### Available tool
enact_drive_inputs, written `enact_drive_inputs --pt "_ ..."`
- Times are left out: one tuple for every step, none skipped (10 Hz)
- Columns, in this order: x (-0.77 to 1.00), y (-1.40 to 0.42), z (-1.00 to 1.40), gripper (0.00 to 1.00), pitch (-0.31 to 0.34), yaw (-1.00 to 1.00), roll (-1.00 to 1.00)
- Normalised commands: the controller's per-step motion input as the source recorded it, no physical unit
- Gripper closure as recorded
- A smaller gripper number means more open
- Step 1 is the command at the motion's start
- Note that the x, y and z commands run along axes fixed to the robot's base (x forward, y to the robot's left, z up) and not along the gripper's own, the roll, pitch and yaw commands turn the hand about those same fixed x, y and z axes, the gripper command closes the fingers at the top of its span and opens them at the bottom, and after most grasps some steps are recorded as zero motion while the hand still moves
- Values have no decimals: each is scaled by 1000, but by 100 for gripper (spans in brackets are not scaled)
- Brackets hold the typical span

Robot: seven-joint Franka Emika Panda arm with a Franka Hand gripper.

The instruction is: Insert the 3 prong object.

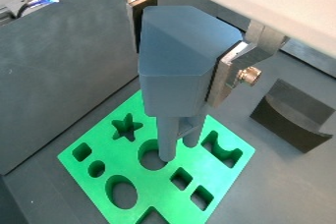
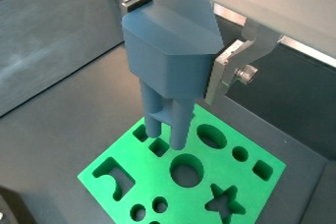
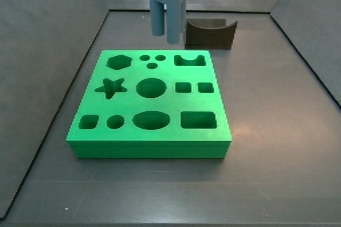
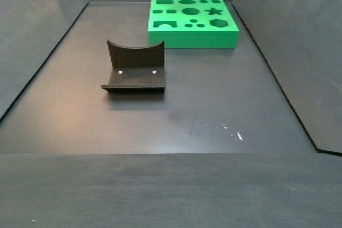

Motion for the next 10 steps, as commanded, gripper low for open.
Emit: enact_drive_inputs --pt "49 3 -471 100 -44 -1000 0" --pt "0 226 -540 100 -27 -854 0" --pt "-143 494 -580 100 -47 -554 0" --pt "-340 769 -509 100 -106 -211 61" --pt "-386 791 -423 100 -131 -143 121" --pt "-337 626 -406 100 -113 -229 209" --pt "-160 454 -409 100 -43 0 136" --pt "0 354 -406 100 -37 586 51" --pt "129 200 -263 100 0 617 59" --pt "0 0 -237 100 0 257 0"
